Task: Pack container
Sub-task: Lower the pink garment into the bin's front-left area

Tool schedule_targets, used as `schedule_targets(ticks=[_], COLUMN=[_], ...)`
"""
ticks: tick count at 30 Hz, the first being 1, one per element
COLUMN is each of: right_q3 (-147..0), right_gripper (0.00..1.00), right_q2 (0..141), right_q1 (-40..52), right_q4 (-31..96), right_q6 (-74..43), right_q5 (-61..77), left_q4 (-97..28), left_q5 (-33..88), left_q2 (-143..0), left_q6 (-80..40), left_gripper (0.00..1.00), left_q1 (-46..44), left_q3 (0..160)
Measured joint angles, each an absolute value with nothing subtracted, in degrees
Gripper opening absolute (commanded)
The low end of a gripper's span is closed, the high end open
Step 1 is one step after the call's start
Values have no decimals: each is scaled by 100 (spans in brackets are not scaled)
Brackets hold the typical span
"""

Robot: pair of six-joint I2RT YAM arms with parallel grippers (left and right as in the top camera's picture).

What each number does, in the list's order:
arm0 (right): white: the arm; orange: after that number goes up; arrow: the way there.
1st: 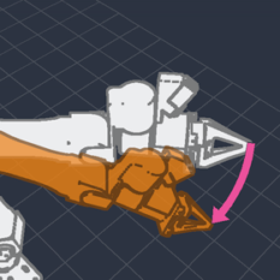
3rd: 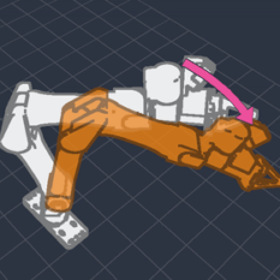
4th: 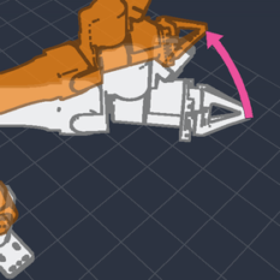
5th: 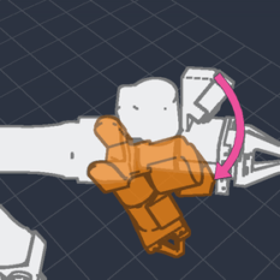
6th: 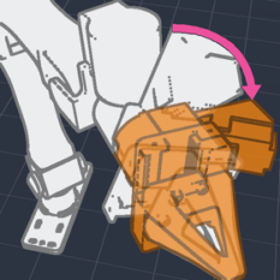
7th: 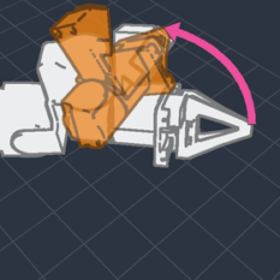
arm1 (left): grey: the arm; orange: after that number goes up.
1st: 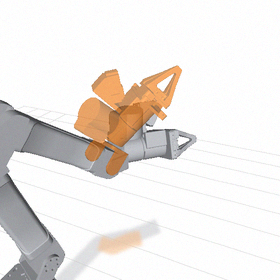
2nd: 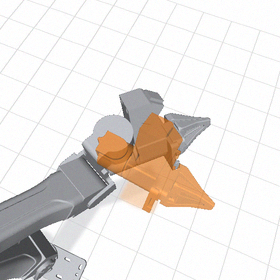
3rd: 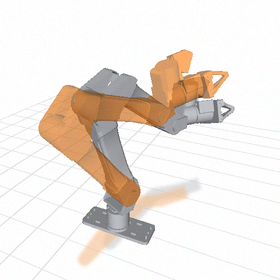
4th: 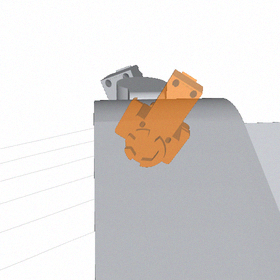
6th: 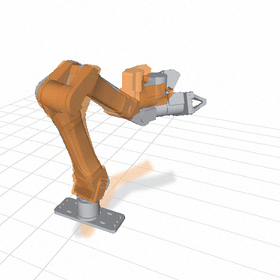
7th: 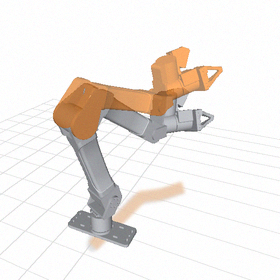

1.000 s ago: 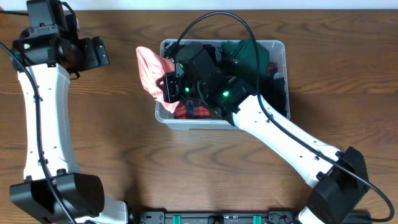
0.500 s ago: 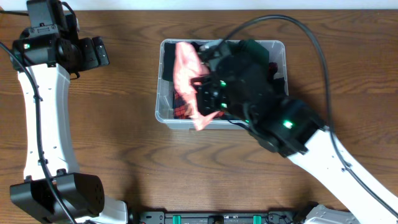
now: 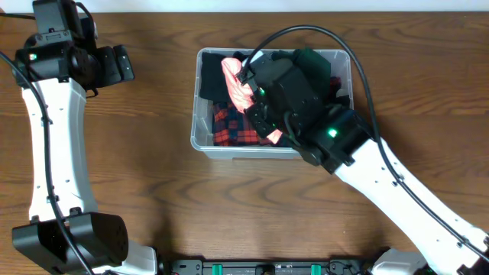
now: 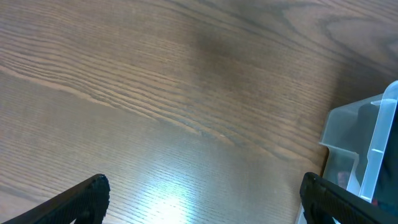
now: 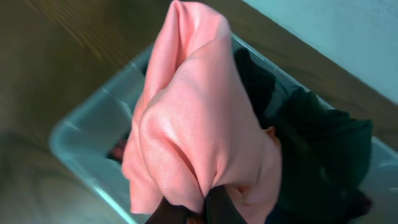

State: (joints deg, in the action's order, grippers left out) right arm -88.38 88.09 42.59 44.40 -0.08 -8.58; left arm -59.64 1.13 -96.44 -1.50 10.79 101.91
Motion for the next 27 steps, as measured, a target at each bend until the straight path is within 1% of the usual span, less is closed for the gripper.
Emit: schedule_targets(ticks=[6, 9, 10, 11, 12, 14, 17, 18, 21, 23, 27], right_q3=[-8838, -8838, -8838, -8838, -8838, -8838, -8838, -8838, -8838, -8838, -8838], right_gripper=[1, 1, 11, 34, 40, 48, 63, 67, 68, 71, 70], right_q2=[9061, 9131, 9157, 9194, 9231, 9292, 9327, 9327, 9327, 9327, 9327], right_q1=[4211, 4213, 4213, 4213, 4213, 4213, 4213, 4213, 4224, 4246, 4372], right_q4=[4696, 4860, 4871, 4871, 4866, 4849, 4731, 4668, 4517, 4434, 4351], right_q6=[1199, 1555, 1610, 1643, 1645, 1656, 1529, 1490, 1398, 1328, 1170], right_q5=[-683, -552, -521, -489, -469, -449, -427, -427, -432, -432, -449], left_q4=[-5964, -5964, -5964, -5964, -5964, -5964, -5964, -5964, -5964, -5966, -5964], left_q5=[115, 115, 113, 113, 115, 113, 115, 113, 113, 115, 113], left_q2=[-9644, -9644, -9644, -9644, -9644, -9644, -9644, -9644, -9644, -9644, -9644], left_q6=[-150, -150, -150, -150, -150, -150, -150, -150, -150, -150, -150], left_gripper=[98, 98, 98, 98, 98, 98, 98, 98, 98, 98, 98], left_q1=[1079, 1079, 1079, 1079, 1079, 1079, 1079, 1079, 1079, 1079, 1079], left_q3=[10191, 10191, 10191, 10191, 10191, 10191, 10191, 10191, 10191, 10191, 10191])
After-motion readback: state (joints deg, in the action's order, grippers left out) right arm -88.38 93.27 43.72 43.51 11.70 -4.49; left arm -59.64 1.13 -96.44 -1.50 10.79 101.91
